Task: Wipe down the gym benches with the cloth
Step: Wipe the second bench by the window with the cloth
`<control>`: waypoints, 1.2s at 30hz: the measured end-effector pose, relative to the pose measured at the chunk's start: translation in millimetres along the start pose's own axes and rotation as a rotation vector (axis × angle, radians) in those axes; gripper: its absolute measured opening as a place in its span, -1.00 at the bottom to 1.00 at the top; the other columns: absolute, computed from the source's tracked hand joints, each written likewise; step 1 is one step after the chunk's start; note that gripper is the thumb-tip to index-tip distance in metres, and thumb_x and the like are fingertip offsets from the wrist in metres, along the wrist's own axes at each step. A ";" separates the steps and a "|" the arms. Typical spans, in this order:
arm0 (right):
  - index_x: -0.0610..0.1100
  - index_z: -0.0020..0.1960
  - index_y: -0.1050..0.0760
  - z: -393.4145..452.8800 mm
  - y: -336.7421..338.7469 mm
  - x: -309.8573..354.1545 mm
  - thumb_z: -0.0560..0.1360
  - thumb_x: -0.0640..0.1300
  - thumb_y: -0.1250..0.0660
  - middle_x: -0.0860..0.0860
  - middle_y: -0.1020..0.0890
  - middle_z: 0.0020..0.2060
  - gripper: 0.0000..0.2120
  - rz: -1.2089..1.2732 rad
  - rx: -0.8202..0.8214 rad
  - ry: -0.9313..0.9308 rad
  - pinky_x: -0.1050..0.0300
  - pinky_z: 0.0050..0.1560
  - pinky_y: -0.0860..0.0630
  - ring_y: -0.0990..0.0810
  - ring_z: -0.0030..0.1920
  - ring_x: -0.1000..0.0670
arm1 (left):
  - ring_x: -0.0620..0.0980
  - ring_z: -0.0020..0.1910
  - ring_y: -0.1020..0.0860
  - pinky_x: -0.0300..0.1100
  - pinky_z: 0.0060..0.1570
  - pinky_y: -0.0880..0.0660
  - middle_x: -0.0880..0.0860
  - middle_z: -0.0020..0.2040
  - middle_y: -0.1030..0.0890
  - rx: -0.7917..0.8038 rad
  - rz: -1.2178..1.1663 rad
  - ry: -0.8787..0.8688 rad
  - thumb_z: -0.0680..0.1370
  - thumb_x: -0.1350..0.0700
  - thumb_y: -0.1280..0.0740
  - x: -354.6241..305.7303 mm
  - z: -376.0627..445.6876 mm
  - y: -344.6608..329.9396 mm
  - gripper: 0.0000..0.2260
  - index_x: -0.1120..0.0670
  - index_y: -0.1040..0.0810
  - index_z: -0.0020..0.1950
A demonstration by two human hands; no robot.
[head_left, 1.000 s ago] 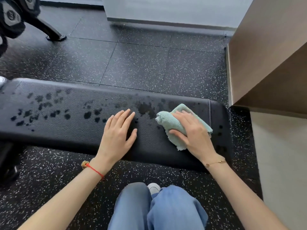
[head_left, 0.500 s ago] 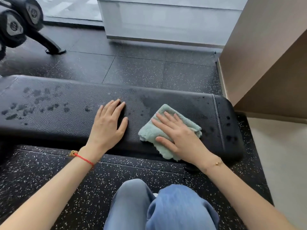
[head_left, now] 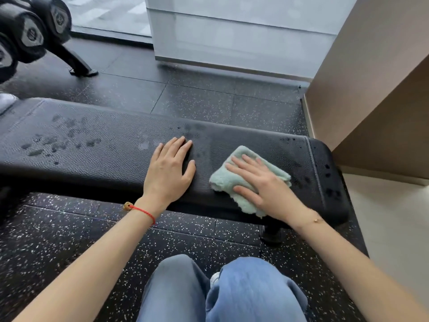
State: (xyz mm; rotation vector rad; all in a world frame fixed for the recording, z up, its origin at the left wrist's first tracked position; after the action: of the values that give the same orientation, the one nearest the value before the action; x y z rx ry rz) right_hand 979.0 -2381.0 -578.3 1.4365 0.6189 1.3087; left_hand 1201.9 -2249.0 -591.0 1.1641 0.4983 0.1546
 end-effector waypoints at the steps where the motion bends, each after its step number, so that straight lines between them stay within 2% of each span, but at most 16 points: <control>1: 0.06 0.52 -0.26 0.4 6.8 -13.6 0.60 0.13 -0.21 0.06 -0.24 0.53 -0.49 0.005 -0.029 -0.049 0.09 0.57 0.11 -0.04 0.57 0.08 | -0.02 0.53 -0.19 0.01 0.54 -0.05 0.02 0.52 -0.31 0.002 -0.001 -0.001 0.61 -0.06 -0.17 -1.5 1.2 -1.0 -0.53 0.04 -0.31 0.51; 4: -0.03 0.51 -0.27 49.5 23.5 -38.0 0.61 0.04 -0.22 -0.04 -0.25 0.53 -0.51 -0.045 -0.127 -0.285 0.05 0.57 0.11 -0.06 0.57 -0.02 | -0.02 0.53 -0.20 0.02 0.53 -0.05 0.02 0.52 -0.31 0.002 0.000 0.003 0.61 -0.06 -0.16 -2.0 2.3 -0.9 -0.53 0.04 -0.32 0.50; 6: -0.03 0.54 -0.22 83.6 19.4 -29.4 0.63 0.06 -0.17 -0.04 -0.21 0.55 -0.50 -0.093 -0.106 -0.354 0.00 0.57 0.14 -0.03 0.57 -0.05 | -0.01 0.53 -0.20 0.02 0.53 -0.05 0.02 0.52 -0.32 0.002 -0.005 0.004 0.60 -0.06 -0.17 -1.4 2.8 -0.7 -0.53 0.03 -0.32 0.50; 9: 0.00 0.54 -0.21 76.3 -0.1 2.5 0.63 0.07 -0.18 -0.02 -0.18 0.55 -0.49 -0.031 -0.066 -0.196 -0.01 0.57 0.19 0.02 0.58 -0.03 | 0.00 0.52 -0.21 0.01 0.53 -0.06 0.03 0.51 -0.32 0.001 0.005 0.005 0.60 -0.06 -0.17 -1.6 1.7 -2.0 -0.53 0.04 -0.33 0.50; 11: 0.05 0.54 -0.22 32.8 -7.8 16.6 0.62 0.11 -0.18 0.03 -0.19 0.55 -0.49 -0.009 -0.050 -0.026 0.05 0.57 0.19 0.00 0.58 0.02 | 0.01 0.52 -0.23 0.01 0.53 -0.06 0.04 0.51 -0.33 0.000 -0.003 0.005 0.59 -0.05 -0.17 -1.7 1.6 -2.9 -0.52 0.04 -0.34 0.49; 13: 0.10 0.53 -0.21 -8.6 -6.2 15.2 0.61 0.18 -0.14 0.09 -0.19 0.54 -0.48 -0.009 -0.019 0.053 0.10 0.57 0.16 -0.01 0.57 0.08 | 0.01 0.52 -0.22 0.01 0.53 -0.06 0.03 0.51 -0.33 -0.008 -0.002 0.004 0.59 -0.06 -0.17 -1.2 1.3 -3.5 -0.52 0.04 -0.33 0.50; 15: 0.08 0.52 -0.26 -14.9 5.6 -6.8 0.60 0.16 -0.19 0.07 -0.24 0.53 -0.49 0.007 -0.040 -0.033 0.07 0.57 0.09 -0.06 0.57 0.07 | 0.00 0.52 -0.22 0.00 0.54 -0.05 0.03 0.52 -0.32 -0.011 -0.002 0.005 0.59 -0.09 -0.13 -0.6 1.4 -3.3 -0.51 0.03 -0.33 0.50; 17: 0.00 0.50 -0.29 16.9 19.5 -25.8 0.59 0.07 -0.25 -0.02 -0.27 0.52 -0.50 -0.015 -0.103 -0.195 -0.01 0.57 0.04 -0.09 0.57 -0.02 | 0.00 0.52 -0.22 0.00 0.54 -0.06 0.02 0.51 -0.33 -0.016 -0.003 0.009 0.57 -0.11 -0.09 -1.2 1.3 -2.5 -0.49 0.03 -0.33 0.50; 20: -0.02 0.53 -0.23 74.7 18.6 -18.7 0.63 0.08 -0.17 -0.05 -0.20 0.55 -0.49 -0.114 -0.093 -0.334 -0.05 0.57 0.13 -0.03 0.57 -0.07 | 0.01 0.51 -0.23 0.00 0.53 -0.06 0.03 0.51 -0.34 -0.013 -0.017 0.009 0.58 -0.09 -0.13 -2.4 1.1 -1.9 -0.51 0.03 -0.35 0.49; 23: -0.01 0.54 -0.22 71.6 -4.1 18.4 0.63 0.05 -0.18 -0.03 -0.19 0.55 -0.50 -0.058 -0.059 -0.157 0.02 0.57 0.20 0.01 0.58 -0.04 | 0.02 0.52 -0.23 0.00 0.53 -0.06 0.04 0.51 -0.33 -0.004 -0.007 0.008 0.59 -0.05 -0.19 -2.0 1.3 -1.5 -0.53 0.04 -0.34 0.49; 26: 0.05 0.54 -0.20 10.9 -12.8 29.6 0.62 0.13 -0.16 0.04 -0.20 0.54 -0.48 -0.049 -0.031 0.020 0.08 0.57 0.16 -0.01 0.58 0.03 | 0.01 0.52 -0.21 0.01 0.53 -0.06 0.04 0.52 -0.32 -0.002 -0.006 0.005 0.59 -0.05 -0.19 -1.6 0.6 -1.0 -0.52 0.04 -0.33 0.50; 28: 0.03 0.52 -0.25 -9.0 -0.1 5.0 0.60 0.17 -0.17 0.03 -0.24 0.53 -0.47 -0.049 -0.054 -0.050 0.06 0.58 0.08 -0.06 0.57 0.04 | 0.01 0.52 -0.21 0.01 0.54 -0.05 0.03 0.52 -0.32 -0.005 -0.016 0.006 0.59 -0.06 -0.17 -2.4 0.5 -0.7 -0.52 0.04 -0.33 0.50; 30: -0.03 0.51 -0.28 5.4 18.2 -26.2 0.58 0.16 -0.18 -0.03 -0.27 0.52 -0.45 -0.050 -0.126 -0.240 0.00 0.57 0.04 -0.09 0.57 -0.02 | 0.00 0.52 -0.21 0.00 0.54 -0.05 0.02 0.51 -0.33 -0.006 -0.026 0.012 0.59 -0.08 -0.16 -2.5 1.2 -0.4 -0.52 0.03 -0.34 0.49; 33: -0.02 0.55 -0.20 51.4 27.1 -41.6 0.63 0.12 -0.14 -0.05 -0.19 0.55 -0.47 -0.149 -0.125 -0.430 -0.08 0.57 0.11 -0.03 0.57 -0.07 | 0.00 0.51 -0.24 0.00 0.53 -0.05 0.02 0.49 -0.35 -0.016 -0.036 0.007 0.58 -0.08 -0.18 -2.1 1.9 -0.2 -0.53 0.03 -0.36 0.47; 36: 0.01 0.54 -0.19 49.3 15.0 -21.0 0.63 0.09 -0.16 -0.04 -0.16 0.56 -0.49 -0.090 -0.103 -0.351 -0.10 0.57 0.16 0.02 0.58 -0.07 | 0.00 0.50 -0.25 0.00 0.53 -0.07 0.02 0.49 -0.36 -0.023 -0.032 0.002 0.58 -0.09 -0.18 -1.4 1.2 0.1 -0.53 0.03 -0.37 0.47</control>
State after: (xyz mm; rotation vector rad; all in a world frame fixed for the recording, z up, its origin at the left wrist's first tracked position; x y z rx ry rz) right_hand 1015.1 -2421.3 -565.5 1.4898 0.3723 0.9731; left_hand 1201.2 -2250.5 -590.1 1.1332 0.5158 0.1334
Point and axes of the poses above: each hand's wrist, its own z-axis towards the middle knuckle, its own y-axis out of the back of the hand, x = y × z, the point moved 1 cm from there along z, towards the middle knuckle
